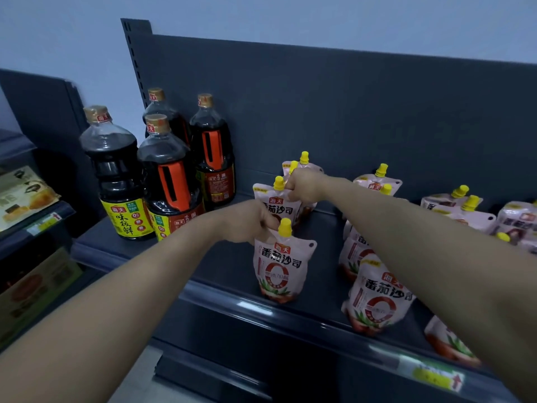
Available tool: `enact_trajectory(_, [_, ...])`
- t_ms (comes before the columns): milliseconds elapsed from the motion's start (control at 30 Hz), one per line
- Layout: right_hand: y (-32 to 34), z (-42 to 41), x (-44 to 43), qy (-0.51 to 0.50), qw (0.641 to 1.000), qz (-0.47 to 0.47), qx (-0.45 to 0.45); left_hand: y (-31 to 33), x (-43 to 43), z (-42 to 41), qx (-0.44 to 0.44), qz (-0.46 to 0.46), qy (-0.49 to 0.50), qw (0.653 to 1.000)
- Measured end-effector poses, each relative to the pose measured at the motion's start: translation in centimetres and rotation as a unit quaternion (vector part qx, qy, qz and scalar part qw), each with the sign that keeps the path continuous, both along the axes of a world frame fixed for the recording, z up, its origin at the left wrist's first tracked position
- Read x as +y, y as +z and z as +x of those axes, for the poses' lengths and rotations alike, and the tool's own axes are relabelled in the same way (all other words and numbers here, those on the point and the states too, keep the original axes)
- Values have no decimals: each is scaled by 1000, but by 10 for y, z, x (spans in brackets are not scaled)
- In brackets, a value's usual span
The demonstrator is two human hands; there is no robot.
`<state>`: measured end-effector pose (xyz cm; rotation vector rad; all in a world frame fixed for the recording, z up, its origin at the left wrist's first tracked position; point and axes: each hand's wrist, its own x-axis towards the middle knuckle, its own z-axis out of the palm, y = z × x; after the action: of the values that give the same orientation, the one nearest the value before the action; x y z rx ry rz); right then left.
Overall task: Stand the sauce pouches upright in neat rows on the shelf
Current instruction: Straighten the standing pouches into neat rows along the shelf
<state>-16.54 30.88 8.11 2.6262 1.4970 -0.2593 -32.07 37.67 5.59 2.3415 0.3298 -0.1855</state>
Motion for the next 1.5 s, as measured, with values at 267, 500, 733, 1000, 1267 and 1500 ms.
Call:
enact_trajectory(267, [2,1,-8,-45,997,30,49,1,2,-2,26,-37,-12,999])
enact_trajectory(500, [6,-1,-30,-77,993,32,82,1,2,-1,28,-42,-20,999])
enact_trajectory(733, [8,-10,-41,-91,991,40,92,-2,-2,-4,11,-24,-19,999])
enact_trajectory(1000, [18,-8,-49,-96,984,33,143,10,-7,-7,29,21,-47,998])
enact_trajectory(1267, [49,37,-52,-122,980,117,100,36,24,18,-115,1,118,986])
enact_trajectory(1500, [41,76,-24,-82,990,109,17,15,40,79,-95,102,175,975])
